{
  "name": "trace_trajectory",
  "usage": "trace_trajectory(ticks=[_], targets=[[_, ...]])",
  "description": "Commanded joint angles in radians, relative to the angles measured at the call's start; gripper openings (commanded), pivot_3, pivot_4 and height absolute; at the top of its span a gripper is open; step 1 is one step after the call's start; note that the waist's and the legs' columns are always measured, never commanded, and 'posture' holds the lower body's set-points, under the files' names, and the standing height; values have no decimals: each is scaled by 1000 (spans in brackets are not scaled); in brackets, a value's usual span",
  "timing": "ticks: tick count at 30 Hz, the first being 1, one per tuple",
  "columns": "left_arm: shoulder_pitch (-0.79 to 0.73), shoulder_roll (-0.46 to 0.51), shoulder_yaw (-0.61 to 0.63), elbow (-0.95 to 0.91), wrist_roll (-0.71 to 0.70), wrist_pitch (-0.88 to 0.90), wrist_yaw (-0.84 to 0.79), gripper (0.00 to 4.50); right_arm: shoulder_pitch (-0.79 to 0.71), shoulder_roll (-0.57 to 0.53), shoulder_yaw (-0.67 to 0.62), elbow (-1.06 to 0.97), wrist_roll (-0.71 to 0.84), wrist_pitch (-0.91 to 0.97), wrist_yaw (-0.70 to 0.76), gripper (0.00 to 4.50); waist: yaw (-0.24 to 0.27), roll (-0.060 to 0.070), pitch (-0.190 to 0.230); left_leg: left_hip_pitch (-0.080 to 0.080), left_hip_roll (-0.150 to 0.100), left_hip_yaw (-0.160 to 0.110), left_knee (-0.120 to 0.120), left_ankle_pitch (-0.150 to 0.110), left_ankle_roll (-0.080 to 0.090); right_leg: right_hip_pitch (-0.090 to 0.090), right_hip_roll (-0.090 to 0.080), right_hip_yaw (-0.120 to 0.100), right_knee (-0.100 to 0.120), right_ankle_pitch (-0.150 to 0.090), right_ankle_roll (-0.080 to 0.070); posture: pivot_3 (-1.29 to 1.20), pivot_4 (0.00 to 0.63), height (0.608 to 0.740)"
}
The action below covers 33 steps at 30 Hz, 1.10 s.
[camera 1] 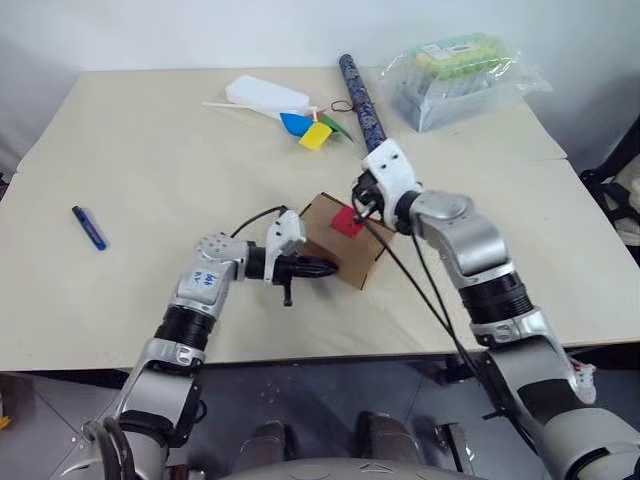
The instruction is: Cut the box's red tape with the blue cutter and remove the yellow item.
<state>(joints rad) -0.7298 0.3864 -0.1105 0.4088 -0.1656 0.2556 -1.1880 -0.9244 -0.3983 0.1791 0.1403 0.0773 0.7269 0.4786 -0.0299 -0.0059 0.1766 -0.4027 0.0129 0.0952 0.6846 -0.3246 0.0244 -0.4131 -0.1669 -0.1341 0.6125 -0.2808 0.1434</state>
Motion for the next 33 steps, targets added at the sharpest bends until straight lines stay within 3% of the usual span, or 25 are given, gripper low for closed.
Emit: trace_trajectory(ticks=[1, 7, 11, 17, 24, 33], targets=[[31, 76, 69, -91, -51, 64, 15, 0, 23, -75, -91, -196, 7, 98, -7, 37, 1, 0, 0, 0, 0, -1, 0, 0, 0, 0, 0, 0, 0, 0, 0, 0, 150, 740], [93, 175, 138, -194, -93, 185, 67, 0, 148, -152, -178, -469, 22, 331, -34, 37, 4, 0, 0, 0, 0, 0, 0, 0, 0, 0, 0, 0, 0, 0, 0, 0, 150, 740], [81, 202, 168, -124, -81, 131, 114, 0, 234, -193, -221, -642, 59, 523, -30, 37, 10, 0, 0, 0, 0, 0, 0, 0, 0, 0, 0, 1, 0, 0, 0, 0, 150, 740], [-74, 150, 160, 215, -26, -116, 181, 0, 374, -157, -221, -812, 102, 713, -62, 37, 32, 0, 0, 0, 0, 1, 0, 0, 0, 1, 0, 1, 0, 0, 0, 0, 150, 740], [-282, 44, 135, 621, 40, -356, 190, 0, 418, -43, -165, -832, 121, 751, -126, 37, 30, -1, 0, 0, -1, 1, 1, 0, 0, 1, 0, 0, 0, 0, 0, 0, 150, 740], [-365, -30, 116, 761, 80, -415, 80, 0, 386, 10, -111, -808, 145, 764, -153, 37, 24, -1, 0, 0, -1, 1, 1, 0, 0, 0, 0, 0, 0, 0, 0, 0, 150, 740]])
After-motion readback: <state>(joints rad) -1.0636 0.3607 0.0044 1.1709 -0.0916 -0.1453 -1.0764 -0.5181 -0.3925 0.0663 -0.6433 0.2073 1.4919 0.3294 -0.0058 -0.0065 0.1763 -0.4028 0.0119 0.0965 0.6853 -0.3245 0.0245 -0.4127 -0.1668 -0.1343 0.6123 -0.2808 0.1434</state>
